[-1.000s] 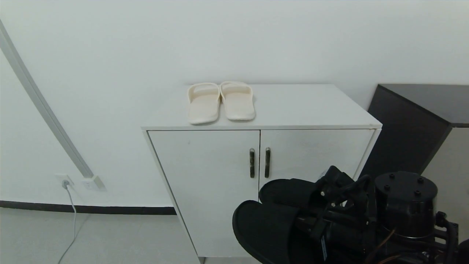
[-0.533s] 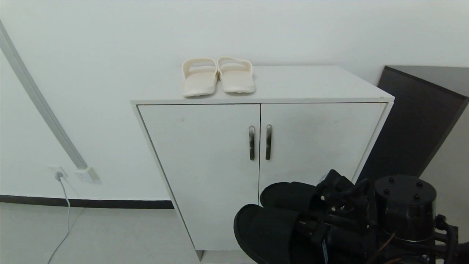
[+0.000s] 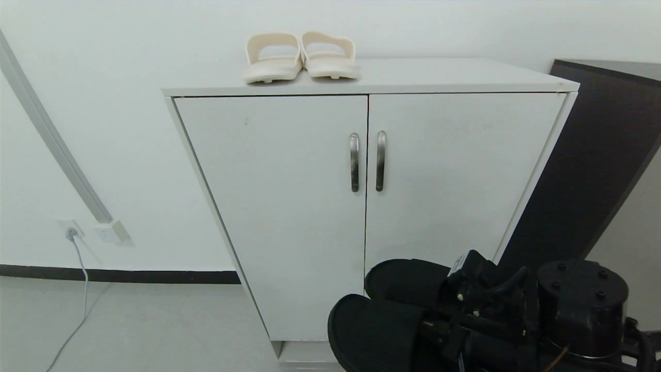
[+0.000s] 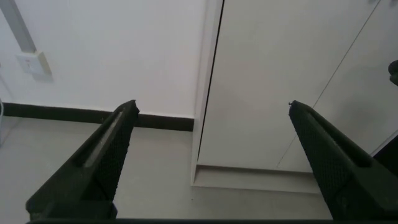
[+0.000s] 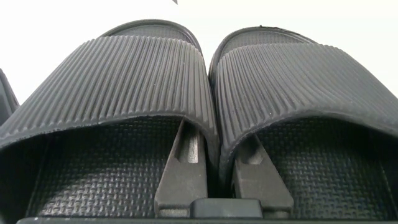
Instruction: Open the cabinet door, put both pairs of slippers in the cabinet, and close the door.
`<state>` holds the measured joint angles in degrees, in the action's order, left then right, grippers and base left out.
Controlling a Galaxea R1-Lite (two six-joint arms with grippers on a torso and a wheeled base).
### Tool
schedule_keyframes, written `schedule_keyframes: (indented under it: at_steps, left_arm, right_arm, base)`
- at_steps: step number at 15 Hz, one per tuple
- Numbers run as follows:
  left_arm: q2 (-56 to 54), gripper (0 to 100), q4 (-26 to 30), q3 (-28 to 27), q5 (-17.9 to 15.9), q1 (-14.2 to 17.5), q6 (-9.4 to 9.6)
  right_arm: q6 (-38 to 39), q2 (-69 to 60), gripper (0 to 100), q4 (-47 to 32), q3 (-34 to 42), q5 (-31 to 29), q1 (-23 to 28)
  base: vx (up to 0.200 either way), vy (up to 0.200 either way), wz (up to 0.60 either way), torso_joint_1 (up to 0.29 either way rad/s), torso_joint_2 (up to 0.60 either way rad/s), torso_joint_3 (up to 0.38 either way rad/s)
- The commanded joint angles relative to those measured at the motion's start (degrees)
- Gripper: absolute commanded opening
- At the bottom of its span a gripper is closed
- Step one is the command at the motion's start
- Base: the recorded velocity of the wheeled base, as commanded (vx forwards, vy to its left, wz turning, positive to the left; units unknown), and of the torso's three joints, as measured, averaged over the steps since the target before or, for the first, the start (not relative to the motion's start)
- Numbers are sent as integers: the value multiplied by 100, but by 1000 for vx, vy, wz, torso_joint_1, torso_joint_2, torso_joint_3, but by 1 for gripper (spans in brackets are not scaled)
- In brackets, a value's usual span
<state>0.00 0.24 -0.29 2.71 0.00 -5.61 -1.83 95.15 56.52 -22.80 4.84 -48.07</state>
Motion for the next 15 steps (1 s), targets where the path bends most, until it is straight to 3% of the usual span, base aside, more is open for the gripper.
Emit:
schedule_keyframes:
  at_steps: [1, 3, 5, 6, 7, 8, 9, 10, 11, 12, 13, 15]
  left_arm:
    - [26, 100, 11, 3, 2, 0, -2]
    - [211, 100, -7, -23, 19, 9, 130]
    - [272, 100, -7, -129, 28, 18, 649]
    - [694, 100, 2, -612, 2, 18, 552]
    - [1248, 100, 2, -1113, -25, -9, 174]
    - [2030, 100, -7, -1359, -569, -141, -19]
    - [2452, 100, -7, -1307, -956, -149, -28]
    - [3287, 100, -191, -1324, -1677, -149, -19]
    - [3524, 100, -376, -1351, -1905, -149, -11]
    - [4078, 100, -956, -1474, -2424, -158, 33]
    - [4491, 100, -1237, -1676, -2635, -255, 51]
    - [5019, 100, -1448, -2089, -2705, -563, 7]
  right_arm:
    - [-2, 57, 0, 0, 38, -1, -18]
    - [7, 65, 0, 9, 12, 26, -18]
    - [7, 92, 0, 9, 38, 8, -18]
    - [7, 83, 0, 35, 30, -1, -10]
    - [7, 83, 0, 79, 30, -1, -10]
    - [16, 92, 0, 88, 56, 8, -10]
    - [25, 92, 0, 88, 82, 17, -10]
    - [16, 100, 0, 88, 91, -1, -10]
    - [16, 100, 0, 88, 91, 8, -10]
    - [60, 92, 0, 88, 82, 8, -1]
    - [69, 92, 0, 88, 82, 17, 34]
    - [95, 109, 0, 88, 74, 17, 61]
  base:
    - [0, 0, 0, -12, 422, 413]
    - [0, 0, 0, 2, 190, 190]
    - [0, 0, 0, 1, 40, 21]
    - [0, 0, 0, 0, 0, 0]
    - [0, 0, 0, 0, 0, 0]
    - [0, 0, 0, 0, 0, 0]
    - [0, 0, 0, 0, 0, 0]
    - [0, 0, 0, 0, 0, 0]
    - [0, 0, 0, 0, 0, 0]
    - [0, 0, 0, 0, 0, 0]
    - [0, 0, 0, 0, 0, 0]
    - [0, 0, 0, 0, 0, 0]
